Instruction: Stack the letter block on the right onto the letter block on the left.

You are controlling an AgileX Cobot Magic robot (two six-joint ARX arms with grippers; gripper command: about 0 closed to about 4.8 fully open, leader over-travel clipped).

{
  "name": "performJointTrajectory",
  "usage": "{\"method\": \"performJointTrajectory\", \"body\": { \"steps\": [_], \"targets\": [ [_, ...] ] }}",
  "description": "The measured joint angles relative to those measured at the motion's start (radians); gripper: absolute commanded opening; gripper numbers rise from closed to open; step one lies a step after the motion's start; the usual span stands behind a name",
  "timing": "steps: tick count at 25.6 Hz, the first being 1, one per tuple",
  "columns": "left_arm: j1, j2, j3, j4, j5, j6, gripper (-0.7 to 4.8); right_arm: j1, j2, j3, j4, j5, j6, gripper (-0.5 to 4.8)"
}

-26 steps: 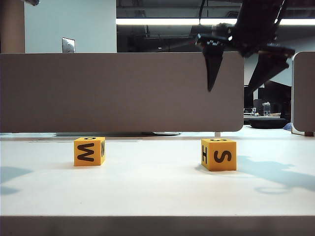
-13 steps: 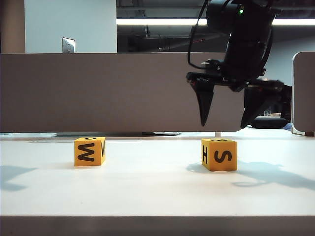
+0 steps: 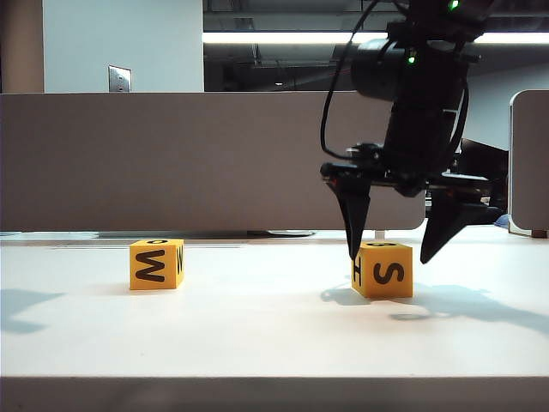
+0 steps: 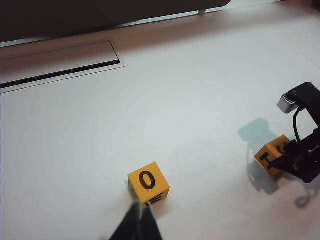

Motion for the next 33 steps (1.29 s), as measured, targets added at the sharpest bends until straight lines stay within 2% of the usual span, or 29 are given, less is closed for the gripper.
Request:
{"method": "performJointTrajectory", "body": {
  "steps": [2, 4, 5, 6, 7, 12, 15, 20, 22, 26, 29, 33],
  "targets": [
    [0.0, 0.0, 0.0, 0.0, -0.005, 0.0, -0.05, 0.0, 0.003, 0.0, -0.001, 0.0, 0.0, 4.47],
    [0.0, 0.0, 0.0, 0.003, -0.03, 0.0, -0.05, 0.0, 0.003, 0.0, 0.002, 0.0, 0.0, 3.93],
    [0.0, 0.0, 0.0, 0.007, -0.046, 0.001, -0.05, 0.0, 0.003, 0.0, 0.002, 0.0, 0.0, 3.63],
    [0.0, 0.0, 0.0, 0.013, -0.065, 0.001, -0.05, 0.0, 0.003, 0.0, 0.002, 0.0, 0.0, 2.99],
    [0.0, 0.0, 0.0, 0.024, -0.095, 0.001, -0.05, 0.0, 0.003, 0.0, 0.006, 0.0, -0.003, 2.86],
    [0.002, 0.0, 0.0, 0.038, -0.108, 0.002, -0.05, 0.0, 0.003, 0.0, 0.009, 0.0, -0.007, 2.67],
    [0.002, 0.0, 0.0, 0.038, -0.108, 0.009, -0.05, 0.0, 0.004, 0.001, 0.011, 0.0, -0.007, 2.37],
    [0.002, 0.0, 0.0, 0.038, -0.112, 0.027, -0.05, 0.0, 0.012, 0.018, 0.024, -0.002, -0.034, 2.37],
    [0.003, 0.0, 0.0, 0.038, -0.123, 0.035, -0.05, 0.0, 0.013, 0.068, 0.017, -0.035, -0.102, 2.38],
    [0.003, 0.0, 0.0, 0.037, -0.129, 0.048, -0.05, 0.004, 0.015, 0.166, 0.024, -0.132, -0.137, 2.38],
    [0.003, 0.0, 0.0, 0.036, -0.129, 0.049, -0.05, 0.053, 0.042, 0.294, 0.034, -0.198, -0.205, 2.39],
    [0.003, 0.0, 0.0, 0.035, -0.129, 0.049, -0.05, 0.119, 0.095, 0.406, 0.04, -0.21, -0.309, 2.43]
  ]
}}
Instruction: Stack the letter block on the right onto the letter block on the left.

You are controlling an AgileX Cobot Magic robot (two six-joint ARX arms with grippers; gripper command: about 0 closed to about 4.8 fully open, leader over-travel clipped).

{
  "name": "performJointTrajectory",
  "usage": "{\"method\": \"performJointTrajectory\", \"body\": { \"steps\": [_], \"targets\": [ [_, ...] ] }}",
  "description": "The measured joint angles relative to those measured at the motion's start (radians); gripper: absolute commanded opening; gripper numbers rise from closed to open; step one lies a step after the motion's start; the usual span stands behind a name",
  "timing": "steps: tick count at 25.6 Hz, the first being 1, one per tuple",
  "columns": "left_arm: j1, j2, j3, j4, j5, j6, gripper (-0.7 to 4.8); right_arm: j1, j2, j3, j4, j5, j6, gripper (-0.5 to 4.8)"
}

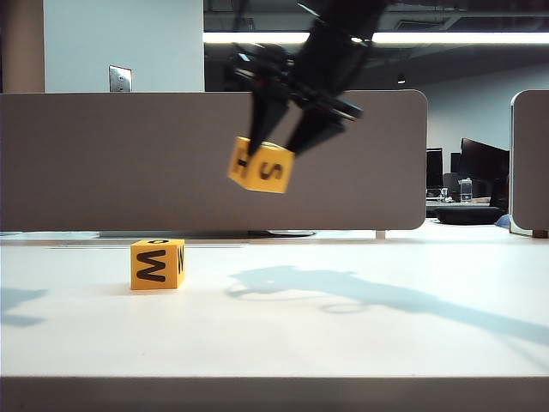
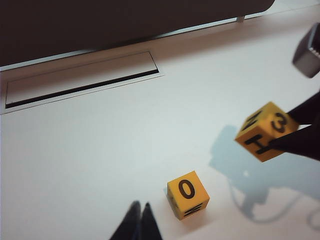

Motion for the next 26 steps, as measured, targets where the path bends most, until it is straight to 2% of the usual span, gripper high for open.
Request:
{"method": "performJointTrajectory", "body": {
  "steps": [3, 6, 12, 17, 26],
  "targets": [
    [0.0, 0.0, 0.0, 0.0, 0.0, 0.0, -0.05, 0.058, 0.057, 0.078, 0.006, 0.004, -0.18, 2.43],
    [0.0, 0.0, 0.0, 0.0, 0.0, 0.0, -0.05, 0.131, 0.107, 0.148, 0.015, 0.003, -0.291, 2.43],
    [0.0, 0.0, 0.0, -0.013, 0.0, 0.0, -0.05, 0.175, 0.212, 0.259, 0.035, 0.019, -0.301, 2.43],
    [0.0, 0.0, 0.0, -0.029, 0.0, 0.0, -0.05, 0.173, 0.262, 0.26, 0.0, 0.051, -0.293, 2.43],
    [0.0, 0.0, 0.0, -0.029, 0.0, 0.0, -0.05, 0.153, 0.293, 0.259, 0.001, 0.025, -0.222, 2.43]
  ]
}}
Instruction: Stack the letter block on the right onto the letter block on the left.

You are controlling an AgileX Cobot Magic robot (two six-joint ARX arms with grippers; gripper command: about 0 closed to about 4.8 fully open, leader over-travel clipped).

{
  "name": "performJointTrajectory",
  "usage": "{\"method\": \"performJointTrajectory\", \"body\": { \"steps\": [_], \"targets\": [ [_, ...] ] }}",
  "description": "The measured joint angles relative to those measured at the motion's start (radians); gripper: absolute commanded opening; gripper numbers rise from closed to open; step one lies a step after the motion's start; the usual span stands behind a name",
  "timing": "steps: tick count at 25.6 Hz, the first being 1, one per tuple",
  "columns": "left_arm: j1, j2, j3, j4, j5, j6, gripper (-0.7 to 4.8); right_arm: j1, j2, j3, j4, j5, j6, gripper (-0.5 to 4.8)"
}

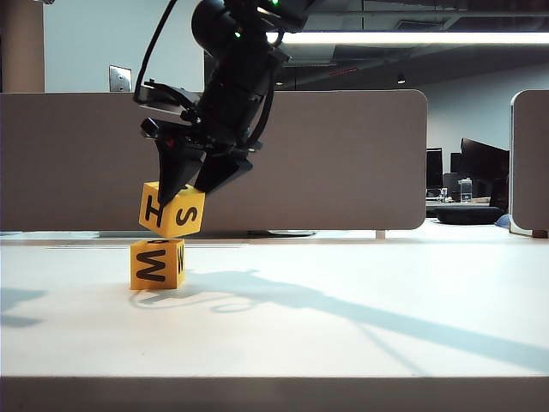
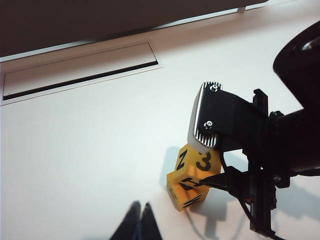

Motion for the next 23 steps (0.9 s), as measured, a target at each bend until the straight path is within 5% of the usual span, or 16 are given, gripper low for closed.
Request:
{"method": "performJointTrajectory", "body": {
  "steps": [6, 9, 20, 23],
  "targets": [
    [0.0, 0.0, 0.0, 0.001, 0.0, 0.0, -0.05, 0.002, 0.004, 0.0, 0.006, -0.035, 0.016, 2.44],
    [0.0, 0.0, 0.0, 0.001, 0.0, 0.0, -0.05, 0.002, 0.005, 0.0, 0.006, -0.041, 0.026, 3.25],
    [0.0, 0.0, 0.0, 0.001, 0.0, 0.0, -0.05, 0.0, 0.008, 0.048, -0.003, -0.065, 0.03, 3.39],
    [0.0, 0.0, 0.0, 0.001, 0.0, 0.0, -0.05, -0.002, -0.006, 0.111, -0.014, -0.01, 0.03, 3.91]
  ]
}}
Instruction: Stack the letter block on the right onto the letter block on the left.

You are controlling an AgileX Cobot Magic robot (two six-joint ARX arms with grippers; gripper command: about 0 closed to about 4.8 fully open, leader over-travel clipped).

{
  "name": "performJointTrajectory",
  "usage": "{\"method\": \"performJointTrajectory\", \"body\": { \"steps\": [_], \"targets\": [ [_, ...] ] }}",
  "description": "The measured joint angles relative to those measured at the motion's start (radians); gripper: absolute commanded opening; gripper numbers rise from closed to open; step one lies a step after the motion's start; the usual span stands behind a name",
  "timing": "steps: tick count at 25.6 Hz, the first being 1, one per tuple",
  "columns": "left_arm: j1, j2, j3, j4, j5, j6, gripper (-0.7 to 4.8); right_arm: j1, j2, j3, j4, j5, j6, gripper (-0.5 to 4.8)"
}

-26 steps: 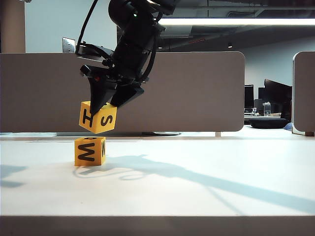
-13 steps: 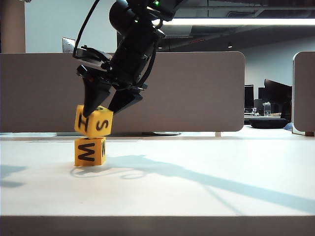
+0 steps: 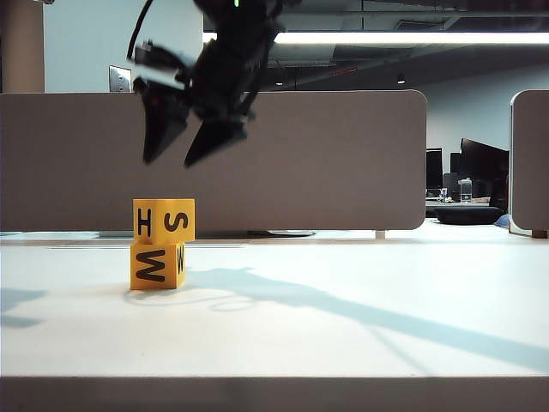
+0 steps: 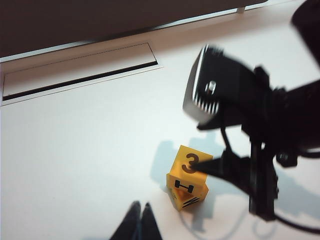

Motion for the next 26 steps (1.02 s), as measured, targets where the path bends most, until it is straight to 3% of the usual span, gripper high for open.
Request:
{"method": "performJointTrajectory", "body": {
  "steps": [3, 5, 7, 9, 16, 21, 26],
  "targets": [
    [0.0, 0.0, 0.0, 0.0, 0.0, 0.0, -0.05, -0.011, -0.034, 0.075, -0.012, 0.163, 0.0, 3.71],
    [0.0, 0.0, 0.0, 0.0, 0.0, 0.0, -0.05, -0.026, -0.068, 0.1, -0.039, 0.257, 0.004, 2.71],
    [0.0, 0.0, 0.0, 0.0, 0.0, 0.024, -0.05, -0.039, -0.118, 0.1, -0.074, 0.319, 0.043, 1.34],
    [0.0, 0.0, 0.0, 0.0, 0.0, 0.046, -0.05, -0.044, -0.161, 0.1, -0.104, 0.321, 0.069, 0.39],
    [-0.02, -0.056, -0.034, 0.031, -0.004, 0.003, -0.05, -0.101, -0.356, 0.082, -0.238, 0.323, 0.194, -0.01],
    [-0.021, -0.189, -0.158, 0.054, -0.005, 0.003, -0.05, -0.121, -0.579, -0.126, -0.238, 0.338, 0.249, -0.01],
    [-0.023, -0.382, -0.354, 0.092, 0.01, -0.039, -0.05, -0.116, -0.864, -0.514, -0.179, 0.346, 0.232, -0.01]
  ]
}}
